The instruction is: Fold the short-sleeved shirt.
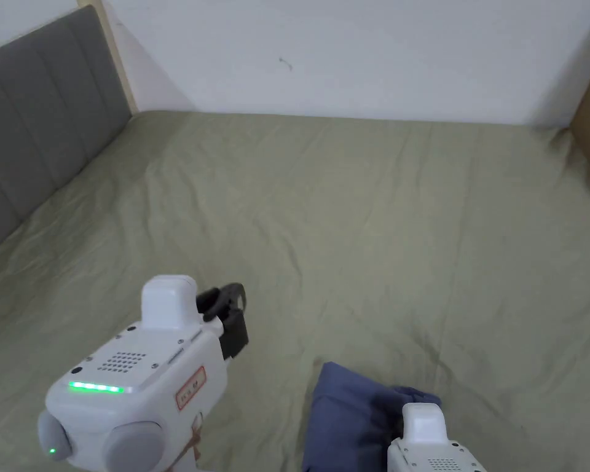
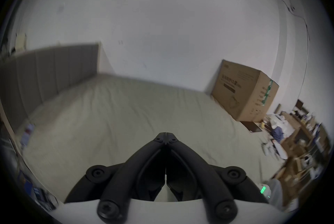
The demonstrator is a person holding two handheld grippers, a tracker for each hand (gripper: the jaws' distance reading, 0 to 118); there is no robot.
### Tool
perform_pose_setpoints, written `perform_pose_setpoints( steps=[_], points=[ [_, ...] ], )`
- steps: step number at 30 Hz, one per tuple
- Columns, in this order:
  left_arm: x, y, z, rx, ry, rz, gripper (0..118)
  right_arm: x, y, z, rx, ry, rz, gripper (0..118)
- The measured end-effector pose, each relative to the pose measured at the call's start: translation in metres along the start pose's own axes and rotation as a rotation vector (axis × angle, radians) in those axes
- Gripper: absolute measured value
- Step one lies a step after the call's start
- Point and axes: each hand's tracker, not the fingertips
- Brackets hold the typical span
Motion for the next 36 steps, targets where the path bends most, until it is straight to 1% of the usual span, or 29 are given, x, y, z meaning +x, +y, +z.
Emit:
perform_pose_setpoints(
  steps=[1, 2, 4, 5, 6, 7, 8, 9, 14, 15, 16, 17, 18, 20, 23, 25, 29, 31, 33, 36],
  points=[
    [-0.003, -0.008, -0.010, -0.072, -0.031, 0.037, 8, 0.001, 0.004, -0.001, -0.013, 0.002, -0.012, 0],
    [-0.005, -0.018, -0.021, -0.144, -0.054, 0.080, 19, 0.002, 0.005, -0.002, -0.019, 0.007, -0.017, 0],
    [-0.009, -0.039, -0.043, -0.294, -0.105, 0.166, 32, 0.003, 0.003, -0.001, -0.020, 0.011, -0.018, 0],
    [-0.010, -0.051, -0.057, -0.380, -0.134, 0.211, 41, 0.003, 0.003, 0.000, -0.017, 0.013, -0.016, 0],
    [-0.010, -0.062, -0.068, -0.452, -0.156, 0.248, 79, 0.004, 0.003, 0.000, -0.015, 0.015, -0.012, 0],
    [-0.009, -0.074, -0.081, -0.538, -0.173, 0.266, 104, 0.003, 0.003, 0.003, -0.015, 0.017, -0.010, 0],
    [-0.008, -0.085, -0.091, -0.586, -0.191, 0.280, 116, 0.004, 0.003, 0.003, -0.015, 0.020, -0.007, 0],
    [-0.008, -0.093, -0.097, -0.595, -0.209, 0.281, 118, 0.004, 0.004, 0.003, -0.017, 0.023, -0.008, 0],
    [0.000, -0.121, -0.131, -0.701, -0.191, 0.241, 116, 0.009, 0.003, 0.002, -0.018, 0.042, -0.004, 0],
    [0.001, -0.124, -0.136, -0.717, -0.186, 0.237, 108, 0.009, 0.002, 0.002, -0.018, 0.045, -0.003, 0],
    [0.001, -0.128, -0.140, -0.720, -0.188, 0.243, 97, 0.010, 0.002, 0.002, -0.018, 0.050, -0.002, 0],
    [0.002, -0.132, -0.143, -0.734, -0.194, 0.244, 75, 0.012, 0.002, 0.002, -0.017, 0.055, -0.003, 0],
    [0.005, -0.136, -0.144, -0.758, -0.183, 0.238, 48, 0.013, 0.002, 0.002, -0.017, 0.059, -0.006, 0],
    [0.011, -0.144, -0.142, -0.760, -0.185, 0.235, 45, 0.014, 0.003, 0.003, -0.020, 0.069, -0.009, 0],
    [0.011, -0.143, -0.140, -0.747, -0.176, 0.211, 26, 0.017, 0.009, 0.006, -0.031, 0.088, -0.017, 0],
    [0.007, -0.141, -0.139, -0.740, -0.166, 0.257, 21, 0.020, 0.015, 0.015, -0.026, 0.100, -0.028, 0],
    [-0.003, -0.125, -0.132, -0.718, -0.194, 0.271, 20, 0.029, 0.036, 0.046, 0.083, 0.104, -0.034, 0],
    [-0.015, -0.108, -0.127, -0.697, -0.194, 0.231, 20, 0.033, 0.049, 0.060, 0.127, 0.090, -0.011, 0],
    [-0.034, -0.089, -0.122, -0.674, -0.148, 0.171, 20, 0.037, 0.060, 0.071, 0.166, 0.075, 0.006, 0],
    [-0.083, -0.058, -0.116, -0.648, -0.073, 0.143, 20, 0.037, 0.075, 0.084, 0.208, 0.054, 0.017, 0]
  ],
)
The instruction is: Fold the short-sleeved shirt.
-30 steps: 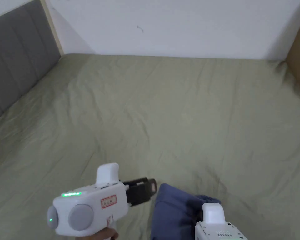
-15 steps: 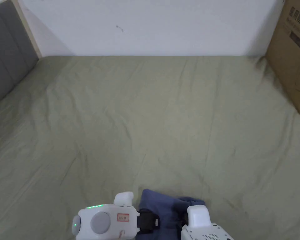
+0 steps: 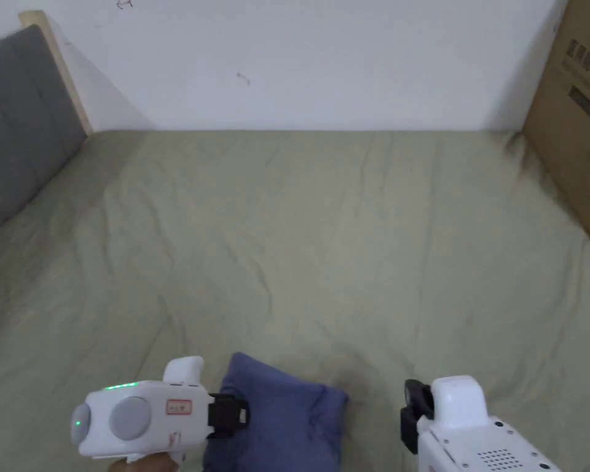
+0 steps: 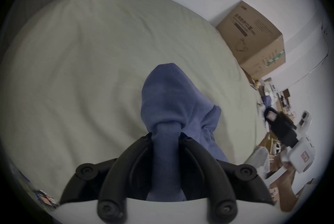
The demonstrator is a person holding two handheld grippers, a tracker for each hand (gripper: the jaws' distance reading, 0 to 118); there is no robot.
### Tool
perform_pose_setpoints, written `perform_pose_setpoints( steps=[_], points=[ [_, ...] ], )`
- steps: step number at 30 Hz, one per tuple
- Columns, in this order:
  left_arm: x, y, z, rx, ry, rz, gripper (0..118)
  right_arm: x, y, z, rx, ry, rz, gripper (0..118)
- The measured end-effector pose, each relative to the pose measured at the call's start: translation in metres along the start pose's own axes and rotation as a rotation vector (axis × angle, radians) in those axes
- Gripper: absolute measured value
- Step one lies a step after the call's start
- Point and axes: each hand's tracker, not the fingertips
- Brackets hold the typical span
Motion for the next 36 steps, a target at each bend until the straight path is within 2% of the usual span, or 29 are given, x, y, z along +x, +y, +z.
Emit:
perform_pose_setpoints(
  steps=[9, 13, 16, 19, 20, 21, 23, 24, 25, 30, 36],
  points=[
    [-0.175, 0.094, 0.078, 0.047, 0.346, 0.047, 20, -0.031, 0.024, -0.015, 0.043, 0.002, 0.009, 0],
    [-0.224, 0.120, 0.101, 0.043, 0.461, 0.066, 20, -0.049, 0.027, -0.038, 0.038, 0.015, 0.009, 0],
    [-0.251, 0.129, 0.108, 0.046, 0.516, 0.103, 20, -0.057, 0.027, -0.053, 0.030, 0.020, -0.008, 0],
    [-0.268, 0.131, 0.101, 0.023, 0.488, 0.147, 22, -0.060, 0.025, -0.066, 0.012, 0.023, -0.036, 0],
    [-0.270, 0.130, 0.097, 0.017, 0.485, 0.146, 25, -0.062, 0.025, -0.068, 0.005, 0.026, -0.046, 0],
    [-0.269, 0.129, 0.092, 0.007, 0.508, 0.145, 35, -0.063, 0.024, -0.070, 0.000, 0.030, -0.048, 0],
    [-0.272, 0.130, 0.084, -0.008, 0.565, 0.152, 67, -0.064, 0.023, -0.072, -0.007, 0.025, -0.045, 0],
    [-0.272, 0.131, 0.082, -0.024, 0.587, 0.170, 90, -0.064, 0.023, -0.072, -0.012, 0.025, -0.041, 0],
    [-0.271, 0.131, 0.081, -0.032, 0.604, 0.190, 100, -0.063, 0.024, -0.071, -0.014, 0.025, -0.038, 0],
    [-0.249, 0.130, 0.108, 0.115, 0.526, 0.237, 103, -0.053, 0.034, -0.054, 0.011, 0.023, -0.025, 0],
    [-0.182, 0.128, 0.157, 0.244, 0.476, 0.185, 102, -0.033, 0.065, -0.011, 0.116, 0.011, -0.037, 0]
  ],
)
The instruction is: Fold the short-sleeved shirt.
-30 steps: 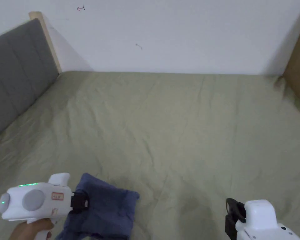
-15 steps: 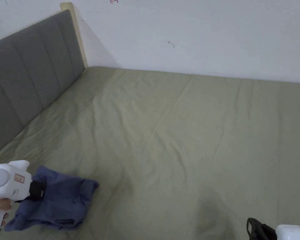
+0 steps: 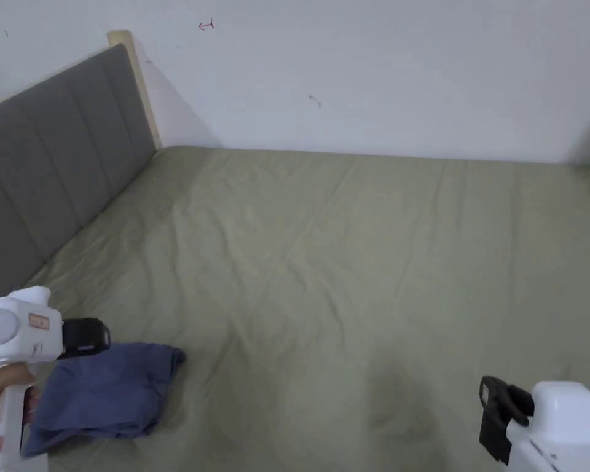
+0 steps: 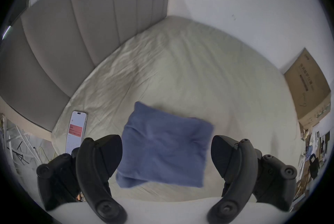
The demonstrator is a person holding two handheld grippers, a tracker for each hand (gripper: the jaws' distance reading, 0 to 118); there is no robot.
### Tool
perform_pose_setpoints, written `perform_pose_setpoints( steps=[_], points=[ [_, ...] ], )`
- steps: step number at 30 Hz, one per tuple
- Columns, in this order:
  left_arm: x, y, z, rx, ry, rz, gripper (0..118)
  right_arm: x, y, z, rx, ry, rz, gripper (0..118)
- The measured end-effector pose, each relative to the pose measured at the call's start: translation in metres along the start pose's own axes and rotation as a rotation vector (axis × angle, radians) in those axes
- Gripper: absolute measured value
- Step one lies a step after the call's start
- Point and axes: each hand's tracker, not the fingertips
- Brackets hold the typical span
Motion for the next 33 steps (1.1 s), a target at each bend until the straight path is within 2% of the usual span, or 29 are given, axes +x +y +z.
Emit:
perform_pose_setpoints(
  steps=[5, 10, 13, 18, 20, 23, 26, 28, 29, 33],
  points=[
    [0.055, -0.009, 0.095, 0.232, -0.079, -0.066, 102, 0.016, 0.043, 0.042, 0.120, -0.014, 0.019, 0],
    [0.121, -0.040, 0.188, 0.503, -0.142, -0.164, 102, 0.025, 0.088, 0.093, 0.255, -0.056, 0.071, 0],
    [0.161, -0.066, 0.230, 0.649, -0.176, -0.205, 102, 0.028, 0.107, 0.121, 0.323, -0.095, 0.098, 0],
    [0.214, -0.111, 0.264, 0.830, -0.251, -0.227, 98, 0.032, 0.122, 0.159, 0.419, -0.165, 0.150, 0],
    [0.231, -0.127, 0.268, 0.875, -0.279, -0.232, 89, 0.032, 0.124, 0.172, 0.439, -0.176, 0.159, 0],
    [0.253, -0.146, 0.260, 0.913, -0.296, -0.233, 81, 0.036, 0.123, 0.187, 0.468, -0.190, 0.163, 0],
    [0.271, -0.164, 0.256, 0.934, -0.324, -0.219, 51, 0.040, 0.121, 0.200, 0.483, -0.192, 0.143, 0],
    [0.277, -0.175, 0.251, 0.954, -0.348, -0.201, 6, 0.046, 0.120, 0.203, 0.487, -0.202, 0.136, 0],
    [0.278, -0.178, 0.248, 0.963, -0.340, -0.176, 0, 0.046, 0.119, 0.205, 0.489, -0.205, 0.132, 0],
    [0.286, -0.183, 0.245, 0.936, -0.371, -0.199, 0, 0.053, 0.115, 0.208, 0.493, -0.219, 0.127, 0]
  ],
)
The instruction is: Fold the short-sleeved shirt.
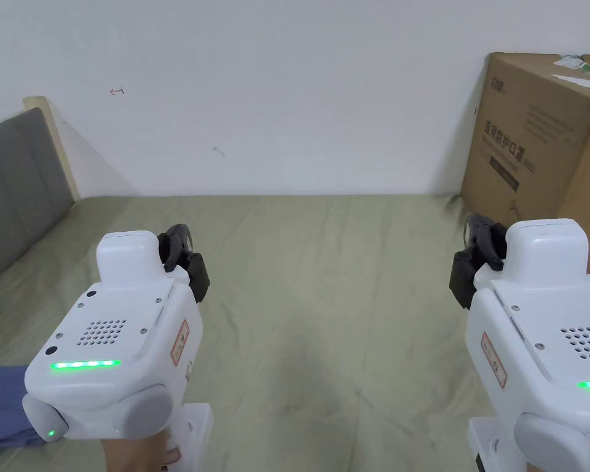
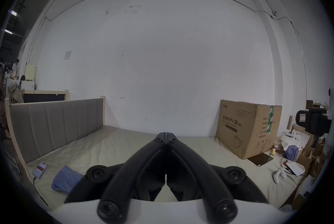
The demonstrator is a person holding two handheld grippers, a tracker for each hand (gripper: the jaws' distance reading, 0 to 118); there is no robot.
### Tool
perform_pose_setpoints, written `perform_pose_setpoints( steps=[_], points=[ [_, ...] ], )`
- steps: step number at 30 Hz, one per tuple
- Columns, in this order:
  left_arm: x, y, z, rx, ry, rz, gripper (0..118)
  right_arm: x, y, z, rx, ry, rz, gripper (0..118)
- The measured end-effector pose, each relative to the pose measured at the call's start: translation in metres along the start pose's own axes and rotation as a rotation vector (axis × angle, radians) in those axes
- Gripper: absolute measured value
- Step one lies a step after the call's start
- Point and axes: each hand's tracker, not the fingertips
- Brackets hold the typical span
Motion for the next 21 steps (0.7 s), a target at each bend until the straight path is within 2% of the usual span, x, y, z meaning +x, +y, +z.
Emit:
perform_pose_setpoints(
  steps=[7, 21],
  points=[
    [0.008, -0.005, 0.005, -0.007, -0.028, -0.060, 0, 0.008, -0.008, 0.003, -0.004, -0.020, -0.020, 0],
    [0.007, -0.005, 0.007, -0.002, -0.031, -0.063, 0, 0.010, -0.014, 0.000, -0.016, -0.028, -0.015, 0]
  ],
)
